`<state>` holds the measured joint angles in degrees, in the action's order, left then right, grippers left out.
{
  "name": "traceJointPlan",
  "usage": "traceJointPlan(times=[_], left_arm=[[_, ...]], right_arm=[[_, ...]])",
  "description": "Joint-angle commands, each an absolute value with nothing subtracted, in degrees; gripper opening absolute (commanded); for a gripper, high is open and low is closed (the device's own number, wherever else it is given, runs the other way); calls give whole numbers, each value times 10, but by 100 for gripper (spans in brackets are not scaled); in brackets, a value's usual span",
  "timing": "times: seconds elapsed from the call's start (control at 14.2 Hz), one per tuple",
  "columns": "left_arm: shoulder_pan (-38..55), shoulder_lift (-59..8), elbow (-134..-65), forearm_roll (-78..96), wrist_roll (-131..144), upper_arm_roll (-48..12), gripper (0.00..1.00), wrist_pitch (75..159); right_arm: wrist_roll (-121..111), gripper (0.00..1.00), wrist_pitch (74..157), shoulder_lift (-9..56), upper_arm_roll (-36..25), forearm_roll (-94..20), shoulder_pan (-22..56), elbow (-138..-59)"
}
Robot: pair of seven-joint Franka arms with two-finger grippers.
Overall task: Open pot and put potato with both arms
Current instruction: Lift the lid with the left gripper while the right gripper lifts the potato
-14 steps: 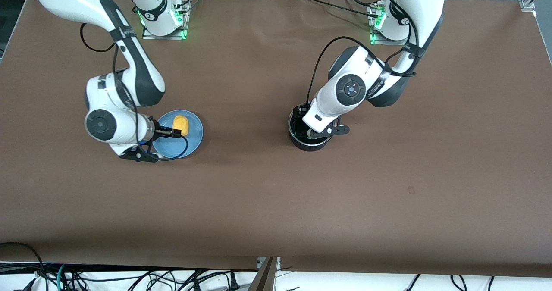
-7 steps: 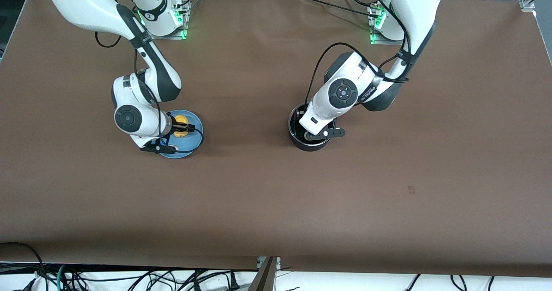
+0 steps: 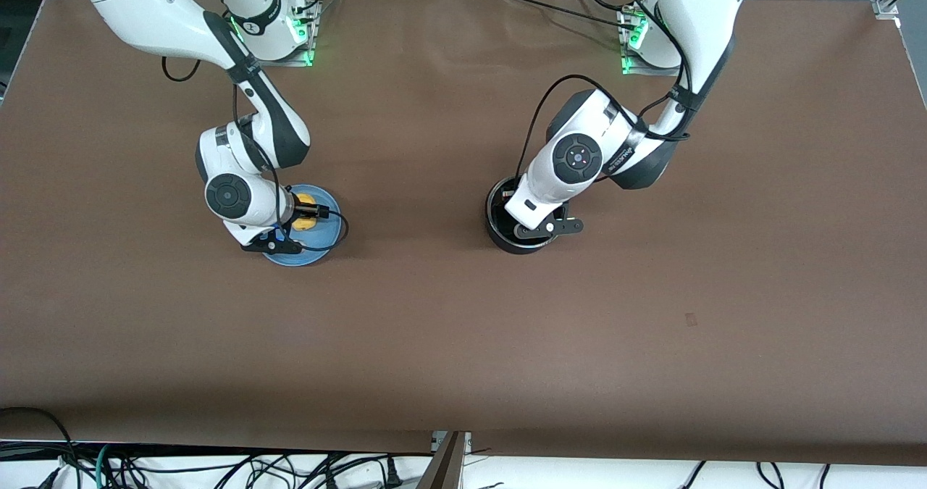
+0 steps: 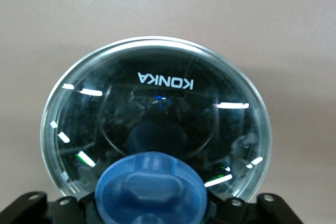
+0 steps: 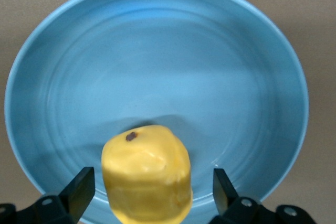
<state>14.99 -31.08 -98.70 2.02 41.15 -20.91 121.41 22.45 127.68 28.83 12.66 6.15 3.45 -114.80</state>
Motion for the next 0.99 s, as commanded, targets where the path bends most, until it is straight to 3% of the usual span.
traceJointPlan(times=[0.0,0.07,0.28,0.49,0.63,0.77,0.92], left_arm=[[127,-280,-973,8,408,-211,0,1174],[114,-273,-962,9,391,-212,0,1146],[65,-245,-955,9,302,-213,0,1082],[-20,-206,-992,8,141,-212,0,1059],[-57,-148,-1073,6,55,-212,0,1081],[-83,-87,-1174,-14,21,-212,0,1146],[-132,-74,-1252,-24,-48,-212,0,1239]], right_arm=[[227,58,1286,284,129,72,34,-1158],[227,42,1286,284,129,72,34,-1158],[229,20,1286,283,130,71,34,-1153],[227,19,1266,259,146,69,33,-1116],[233,18,1197,256,176,60,33,-1044],[277,16,1138,268,215,52,37,-958],[351,16,1137,287,221,22,77,-905]])
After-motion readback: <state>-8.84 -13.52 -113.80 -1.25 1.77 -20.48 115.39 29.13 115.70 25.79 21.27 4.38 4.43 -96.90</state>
